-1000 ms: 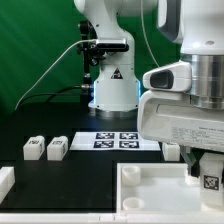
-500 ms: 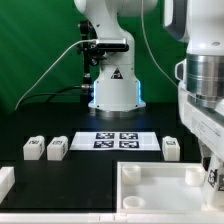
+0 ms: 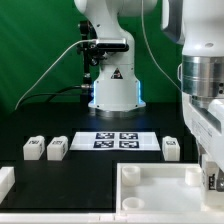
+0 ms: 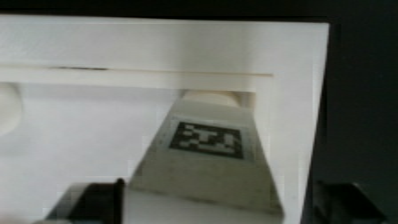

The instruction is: Assemble one leg

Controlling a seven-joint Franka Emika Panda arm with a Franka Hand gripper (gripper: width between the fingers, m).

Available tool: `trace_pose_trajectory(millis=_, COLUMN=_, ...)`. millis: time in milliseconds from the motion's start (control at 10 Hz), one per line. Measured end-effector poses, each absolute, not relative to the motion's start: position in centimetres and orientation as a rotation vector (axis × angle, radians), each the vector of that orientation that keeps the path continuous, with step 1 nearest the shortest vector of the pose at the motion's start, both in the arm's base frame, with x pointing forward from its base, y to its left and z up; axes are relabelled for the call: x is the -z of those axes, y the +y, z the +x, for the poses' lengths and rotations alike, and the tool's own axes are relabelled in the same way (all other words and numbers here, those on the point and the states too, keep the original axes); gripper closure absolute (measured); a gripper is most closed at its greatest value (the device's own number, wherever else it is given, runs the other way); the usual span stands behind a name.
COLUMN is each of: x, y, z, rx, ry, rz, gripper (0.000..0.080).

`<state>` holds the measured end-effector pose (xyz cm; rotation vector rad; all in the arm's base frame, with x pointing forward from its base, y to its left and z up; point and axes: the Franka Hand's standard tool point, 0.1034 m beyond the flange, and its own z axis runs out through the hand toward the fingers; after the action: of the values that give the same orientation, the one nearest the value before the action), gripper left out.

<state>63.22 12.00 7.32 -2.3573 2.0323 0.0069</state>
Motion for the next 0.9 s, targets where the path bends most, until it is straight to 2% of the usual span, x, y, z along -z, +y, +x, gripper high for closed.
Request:
trace_pose_trajectory(millis=100, x=-7.5, y=12.8, z=63.2, rx=0.003, ry=1.865, rz=-2.506, gripper=0.0179)
trace_pose_trajectory(millis=200, x=-7.4, y=13.2, z=63.1, rx=0.014, ry=1.593, rz=-2.698, gripper=0.0159)
trace_pose_trajectory(millis=500, x=-7.4, y=12.9, z=63.1, rx=0.022, ry=1.187, rz=-2.904, gripper=0.0151)
trace_pose_trajectory(millis=800, x=-7.8, y=11.9, z=63.7, rx=0.051, ry=0.525, rz=-3.115, gripper=0.0150)
trace_pose_trajectory(millis=900, x=-7.8, y=11.9, z=63.8, rx=0.055, ry=0.498, rz=-3.119, gripper=0.0150)
